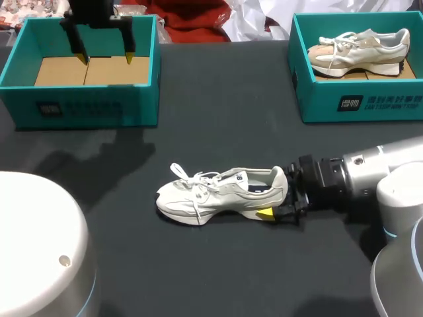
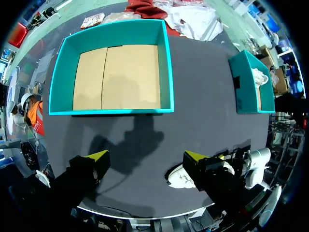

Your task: Take the shoe out of the shoebox, open the shoe tongue, remove and reinsert the insole, then place the shoe into the shoebox

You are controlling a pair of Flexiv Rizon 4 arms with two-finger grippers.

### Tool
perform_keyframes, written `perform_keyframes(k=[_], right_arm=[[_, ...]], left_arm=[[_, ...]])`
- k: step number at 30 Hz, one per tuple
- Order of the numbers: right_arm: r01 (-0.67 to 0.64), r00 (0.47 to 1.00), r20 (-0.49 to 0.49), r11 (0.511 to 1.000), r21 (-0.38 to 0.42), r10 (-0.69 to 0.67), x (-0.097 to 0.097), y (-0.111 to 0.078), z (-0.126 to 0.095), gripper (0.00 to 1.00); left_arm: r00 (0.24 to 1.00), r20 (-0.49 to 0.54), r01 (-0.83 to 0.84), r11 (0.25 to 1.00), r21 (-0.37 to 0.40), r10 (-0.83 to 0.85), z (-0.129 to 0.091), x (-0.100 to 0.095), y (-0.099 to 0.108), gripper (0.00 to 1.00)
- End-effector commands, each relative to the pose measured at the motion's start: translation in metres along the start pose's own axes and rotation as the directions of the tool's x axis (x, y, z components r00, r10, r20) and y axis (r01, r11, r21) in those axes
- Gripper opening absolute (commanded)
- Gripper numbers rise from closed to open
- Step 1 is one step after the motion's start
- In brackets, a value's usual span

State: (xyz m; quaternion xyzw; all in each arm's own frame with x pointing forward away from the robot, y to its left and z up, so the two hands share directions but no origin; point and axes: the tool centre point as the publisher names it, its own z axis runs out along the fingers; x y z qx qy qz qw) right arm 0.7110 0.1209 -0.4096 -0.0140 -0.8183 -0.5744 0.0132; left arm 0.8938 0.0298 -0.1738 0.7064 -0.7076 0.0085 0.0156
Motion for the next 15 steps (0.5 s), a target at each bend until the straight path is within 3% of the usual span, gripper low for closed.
perform_keyframes(k=[1, 12, 15], right_arm=[[-0.001, 1.000, 0.001, 1.000, 0.005, 0.001, 0.000, -0.001, 0.001, 0.00], [-0.001, 1.000, 0.001, 1.000, 0.005, 0.001, 0.000, -0.001, 0.001, 0.00], [-0.001, 1.000, 0.001, 1.000, 0.005, 0.001, 0.000, -0.001, 0.001, 0.00]], left_arm=[[1.000, 0.010, 0.002, 0.999, 0.040, -0.003, -0.002, 0.003, 0.012, 1.00], [1.000, 0.010, 0.002, 0.999, 0.040, -0.003, -0.002, 0.003, 0.012, 1.00], [0.999, -0.018, -0.050, 0.998, 0.049, 0.050, -0.007, 0.018, 0.047, 1.00]])
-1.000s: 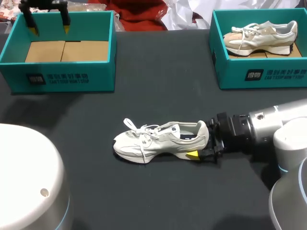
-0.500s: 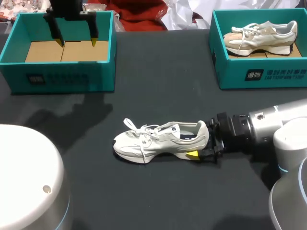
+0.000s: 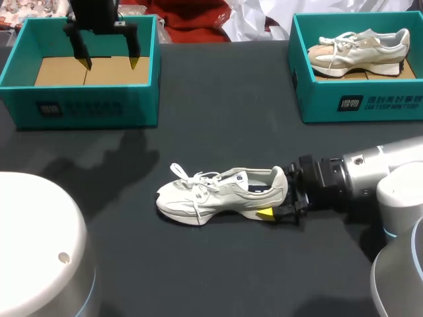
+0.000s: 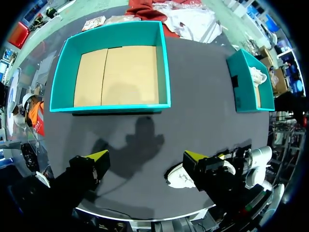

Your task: Take the shoe out of the shoebox, open the shoe tongue, remove and reinsert the insole, then place the shoe into the shoebox

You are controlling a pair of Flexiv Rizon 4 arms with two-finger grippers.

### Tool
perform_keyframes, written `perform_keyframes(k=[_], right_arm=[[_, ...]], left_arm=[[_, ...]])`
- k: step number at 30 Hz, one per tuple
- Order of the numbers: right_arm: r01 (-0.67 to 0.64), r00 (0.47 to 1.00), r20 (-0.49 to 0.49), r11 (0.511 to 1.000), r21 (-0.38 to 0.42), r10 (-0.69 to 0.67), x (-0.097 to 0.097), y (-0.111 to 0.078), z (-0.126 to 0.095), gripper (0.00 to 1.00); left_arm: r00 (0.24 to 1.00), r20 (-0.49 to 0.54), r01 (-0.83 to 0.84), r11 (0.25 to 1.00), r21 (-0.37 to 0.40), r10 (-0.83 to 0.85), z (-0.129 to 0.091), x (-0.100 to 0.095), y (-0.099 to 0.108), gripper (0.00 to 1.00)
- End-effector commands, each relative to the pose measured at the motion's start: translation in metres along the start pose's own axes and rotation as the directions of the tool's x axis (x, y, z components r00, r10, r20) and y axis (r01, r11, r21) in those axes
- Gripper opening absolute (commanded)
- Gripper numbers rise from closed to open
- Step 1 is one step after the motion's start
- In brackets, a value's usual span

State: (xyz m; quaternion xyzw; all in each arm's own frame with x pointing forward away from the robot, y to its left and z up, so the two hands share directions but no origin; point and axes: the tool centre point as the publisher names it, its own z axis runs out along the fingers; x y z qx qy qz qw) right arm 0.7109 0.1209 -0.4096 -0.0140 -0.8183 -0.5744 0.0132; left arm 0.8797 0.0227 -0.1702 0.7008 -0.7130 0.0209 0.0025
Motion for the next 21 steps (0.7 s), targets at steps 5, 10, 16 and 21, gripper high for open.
perform_keyframes(k=[5, 10, 16, 21], right_arm=[[-0.001, 1.000, 0.001, 1.000, 0.005, 0.001, 0.000, -0.001, 0.001, 0.00], [-0.001, 1.000, 0.001, 1.000, 0.005, 0.001, 0.000, -0.001, 0.001, 0.00], [-0.001, 1.000, 0.001, 1.000, 0.005, 0.001, 0.000, -0.001, 0.001, 0.00], [-0.001, 1.000, 0.001, 1.000, 0.005, 0.001, 0.000, -0.001, 0.001, 0.00]], left_arm=[[0.998, -0.002, -0.064, 0.997, 0.036, 0.064, 0.003, 0.044, 0.073, 1.00], [0.995, -0.004, -0.096, 0.995, 0.003, 0.096, 0.015, 0.074, 0.104, 1.00], [0.991, 0.016, -0.134, 0.991, -0.013, 0.134, 0.023, 0.107, 0.132, 1.00], [0.988, 0.002, -0.156, 0.985, -0.075, 0.156, 0.032, 0.132, 0.147, 1.00]])
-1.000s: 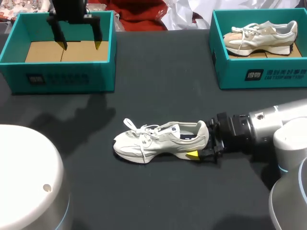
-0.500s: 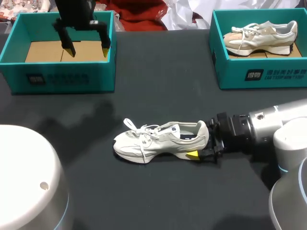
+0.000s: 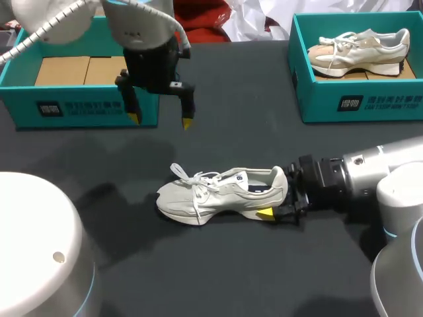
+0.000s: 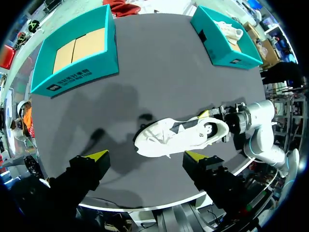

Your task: Take the shoe out of the shoebox, open the shoe tongue, remove and reinsert the insole, then place the shoe into the shoebox

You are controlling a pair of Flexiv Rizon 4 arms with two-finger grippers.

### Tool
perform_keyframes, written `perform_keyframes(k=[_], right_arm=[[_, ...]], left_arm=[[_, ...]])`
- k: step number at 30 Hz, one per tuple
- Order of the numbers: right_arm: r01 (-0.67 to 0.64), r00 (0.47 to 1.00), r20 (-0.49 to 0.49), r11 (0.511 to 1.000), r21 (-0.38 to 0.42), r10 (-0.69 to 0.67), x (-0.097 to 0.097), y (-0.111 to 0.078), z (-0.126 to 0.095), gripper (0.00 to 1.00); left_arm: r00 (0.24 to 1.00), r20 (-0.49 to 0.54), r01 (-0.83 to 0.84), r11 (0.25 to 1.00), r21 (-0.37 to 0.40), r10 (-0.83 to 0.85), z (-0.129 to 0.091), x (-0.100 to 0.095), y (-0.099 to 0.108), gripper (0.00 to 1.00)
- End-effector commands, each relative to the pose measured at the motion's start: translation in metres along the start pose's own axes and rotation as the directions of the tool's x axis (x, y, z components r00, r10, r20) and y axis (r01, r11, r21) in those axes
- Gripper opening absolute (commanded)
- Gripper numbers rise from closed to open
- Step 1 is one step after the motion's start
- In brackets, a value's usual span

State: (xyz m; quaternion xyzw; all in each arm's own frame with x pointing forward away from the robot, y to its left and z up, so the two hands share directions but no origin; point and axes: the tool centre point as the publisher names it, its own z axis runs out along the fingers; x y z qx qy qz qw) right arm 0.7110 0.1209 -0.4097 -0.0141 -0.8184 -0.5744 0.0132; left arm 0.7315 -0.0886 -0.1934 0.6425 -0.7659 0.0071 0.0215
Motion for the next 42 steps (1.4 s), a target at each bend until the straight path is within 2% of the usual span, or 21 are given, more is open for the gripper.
perform_keyframes(k=[1, 3, 17, 18, 19, 24, 26, 31, 42], right_arm=[[-0.001, 1.000, 0.001, 1.000, 0.005, 0.001, 0.000, -0.001, 0.001, 0.00], [-0.001, 1.000, 0.001, 1.000, 0.005, 0.001, 0.000, -0.001, 0.001, 0.00], [-0.001, 1.000, 0.001, 1.000, 0.005, 0.001, 0.000, -0.001, 0.001, 0.00], [-0.001, 1.000, 0.001, 1.000, 0.005, 0.001, 0.000, -0.001, 0.001, 0.00], [-0.001, 1.000, 0.001, 1.000, 0.005, 0.001, 0.000, -0.001, 0.001, 0.00], [-0.001, 1.000, 0.001, 1.000, 0.005, 0.001, 0.000, -0.001, 0.001, 0.00], [-0.001, 1.000, 0.001, 1.000, 0.005, 0.001, 0.000, -0.001, 0.001, 0.00], [-0.001, 1.000, 0.001, 1.000, 0.005, 0.001, 0.000, -0.001, 0.001, 0.00], [-0.001, 1.000, 0.001, 1.000, 0.005, 0.001, 0.000, -0.001, 0.001, 0.00]], left_arm=[[1.000, 0.018, 0.003, 0.999, -0.032, -0.002, 0.011, 0.024, -0.002, 1.00], [1.000, 0.019, -0.004, 0.999, -0.041, 0.005, 0.010, 0.031, -0.001, 1.00], [1.000, 0.019, -0.004, 0.999, -0.041, 0.005, 0.010, 0.031, -0.001, 1.00], [0.999, 0.047, 0.002, 0.997, -0.074, 0.001, 0.013, 0.039, -0.001, 1.00], [0.997, 0.075, 0.017, 0.998, -0.065, -0.012, 0.019, 0.049, 0.001, 1.00], [0.993, 0.111, 0.047, 0.991, -0.129, -0.033, 0.041, 0.082, 0.007, 1.00], [0.992, 0.121, 0.043, 0.992, -0.118, -0.028, 0.049, 0.091, 0.010, 1.00], [0.995, 0.087, 0.061, 0.985, -0.159, -0.048, 0.063, 0.109, 0.009, 1.00], [0.994, 0.065, 0.096, 0.985, -0.146, -0.087, 0.065, 0.112, 0.006, 1.00]])
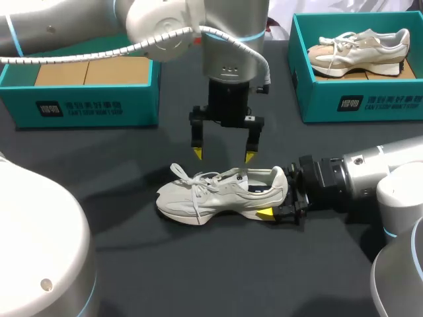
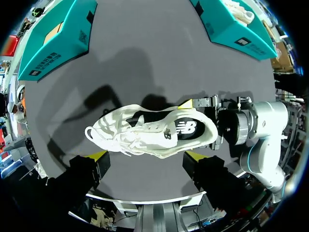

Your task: Take the shoe out of the shoebox, open the shoe tongue, remove and reinsert the insole, then place the shoe into the shoebox

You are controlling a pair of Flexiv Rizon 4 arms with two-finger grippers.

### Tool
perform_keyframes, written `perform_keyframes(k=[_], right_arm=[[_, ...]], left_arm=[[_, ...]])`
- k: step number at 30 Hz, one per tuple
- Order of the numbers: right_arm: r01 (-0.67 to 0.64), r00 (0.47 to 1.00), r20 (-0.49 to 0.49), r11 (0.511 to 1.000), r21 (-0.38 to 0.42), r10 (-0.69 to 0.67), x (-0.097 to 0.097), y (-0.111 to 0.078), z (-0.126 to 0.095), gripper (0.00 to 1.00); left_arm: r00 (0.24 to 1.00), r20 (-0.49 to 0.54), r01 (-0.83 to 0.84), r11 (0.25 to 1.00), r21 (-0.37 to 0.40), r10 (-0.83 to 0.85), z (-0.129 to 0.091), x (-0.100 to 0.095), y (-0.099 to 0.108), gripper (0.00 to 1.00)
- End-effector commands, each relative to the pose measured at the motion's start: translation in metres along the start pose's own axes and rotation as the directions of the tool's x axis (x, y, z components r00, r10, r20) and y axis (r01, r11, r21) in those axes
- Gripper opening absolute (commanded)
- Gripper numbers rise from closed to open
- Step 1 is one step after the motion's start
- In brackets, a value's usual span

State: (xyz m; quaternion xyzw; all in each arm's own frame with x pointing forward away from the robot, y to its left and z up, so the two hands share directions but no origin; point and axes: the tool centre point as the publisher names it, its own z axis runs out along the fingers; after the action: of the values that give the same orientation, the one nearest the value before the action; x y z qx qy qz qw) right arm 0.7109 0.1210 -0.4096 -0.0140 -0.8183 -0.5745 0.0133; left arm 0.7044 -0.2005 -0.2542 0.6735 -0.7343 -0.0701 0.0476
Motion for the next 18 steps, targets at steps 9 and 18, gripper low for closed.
perform_keyframes(k=[9, 18], right_arm=[[-0.001, 1.000, 0.001, 1.000, 0.005, 0.001, 0.000, -0.001, 0.001, 0.00], [-0.001, 1.000, 0.001, 1.000, 0.005, 0.001, 0.000, -0.001, 0.001, 0.00]], left_arm=[[0.992, 0.079, 0.107, 0.987, -0.116, -0.098, 0.022, 0.031, -0.006, 1.00], [0.979, 0.151, 0.156, 0.981, -0.118, -0.138, 0.036, 0.050, -0.013, 1.00]])
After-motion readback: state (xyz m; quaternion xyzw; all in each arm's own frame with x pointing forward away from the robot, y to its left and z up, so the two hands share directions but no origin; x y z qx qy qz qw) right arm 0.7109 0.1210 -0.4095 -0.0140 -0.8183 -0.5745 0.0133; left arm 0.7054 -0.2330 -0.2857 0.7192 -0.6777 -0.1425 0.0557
